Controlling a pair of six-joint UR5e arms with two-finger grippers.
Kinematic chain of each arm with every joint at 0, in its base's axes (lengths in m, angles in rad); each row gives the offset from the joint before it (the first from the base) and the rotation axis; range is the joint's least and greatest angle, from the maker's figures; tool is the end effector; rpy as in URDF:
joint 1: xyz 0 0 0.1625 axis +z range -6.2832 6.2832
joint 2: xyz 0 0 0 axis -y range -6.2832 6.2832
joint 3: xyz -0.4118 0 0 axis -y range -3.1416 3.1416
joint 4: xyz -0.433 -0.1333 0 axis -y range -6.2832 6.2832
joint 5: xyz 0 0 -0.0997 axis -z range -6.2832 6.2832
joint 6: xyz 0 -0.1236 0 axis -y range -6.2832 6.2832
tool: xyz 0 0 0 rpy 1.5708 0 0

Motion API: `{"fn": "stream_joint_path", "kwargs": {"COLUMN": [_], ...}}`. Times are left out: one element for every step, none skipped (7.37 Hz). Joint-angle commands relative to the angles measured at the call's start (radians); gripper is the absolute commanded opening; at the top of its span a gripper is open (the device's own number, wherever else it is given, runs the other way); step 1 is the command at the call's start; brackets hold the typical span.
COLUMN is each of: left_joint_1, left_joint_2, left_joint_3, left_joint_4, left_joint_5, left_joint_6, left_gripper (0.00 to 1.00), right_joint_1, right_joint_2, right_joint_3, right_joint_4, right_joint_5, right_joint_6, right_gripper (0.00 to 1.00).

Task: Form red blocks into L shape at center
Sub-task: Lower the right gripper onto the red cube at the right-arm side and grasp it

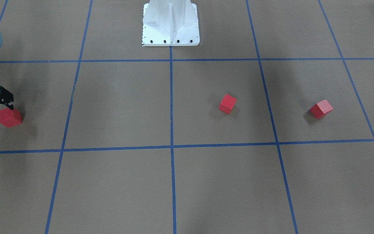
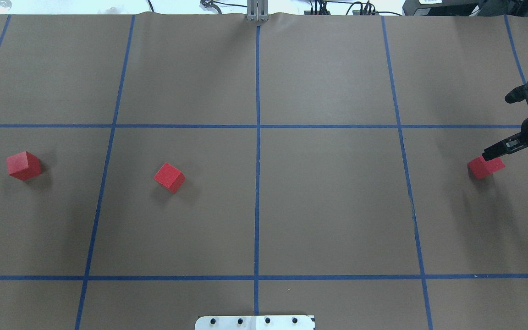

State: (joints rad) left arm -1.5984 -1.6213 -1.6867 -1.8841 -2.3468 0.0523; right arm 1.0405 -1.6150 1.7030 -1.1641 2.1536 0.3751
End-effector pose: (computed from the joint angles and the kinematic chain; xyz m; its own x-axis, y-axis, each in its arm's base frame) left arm -0.0626 -0.5755 0.5343 0.7227 0.3494 -0.5964 -0.0133 0.8697 0.4934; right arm -0.2218 -0.5074 0.5793 0.7103 -0.3245 0.6246 0.1987 0.9437 0.2643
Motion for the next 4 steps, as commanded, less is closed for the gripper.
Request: {"fn": "stream_joint_path", "kwargs": {"left_joint_1": [0.0,0.0,0.0,0.0], "left_joint_2": [0.0,0.0,0.0,0.001], "left_joint_3": [-0.004,-0.005,-0.007,-0.007], "left_joint_4": [-0.001,-0.001,-0.003,-0.003], "left_joint_5": [0.0,0.0,0.0,0.0], "left_joint_6": [0.0,0.0,0.0,0.0], "left_gripper": [1.0,1.0,1.0,1.0], "right_joint_1": [-0.029,-0.034,-0.042,-0.042], "right_joint_2": [0.006,0.006,0.006,0.009], "right_joint_3": [-0.058,-0.095,-0.138,-0.143], "right_joint_4": [0.062,0.125,0.179,0.185], "right_joint_5": [-0.003,-0.001,-0.001,-0.001], "right_joint_6": [0.008,0.008,0.008,0.008], "right_gripper": [0.99,0.99,0.96,0.68]}}
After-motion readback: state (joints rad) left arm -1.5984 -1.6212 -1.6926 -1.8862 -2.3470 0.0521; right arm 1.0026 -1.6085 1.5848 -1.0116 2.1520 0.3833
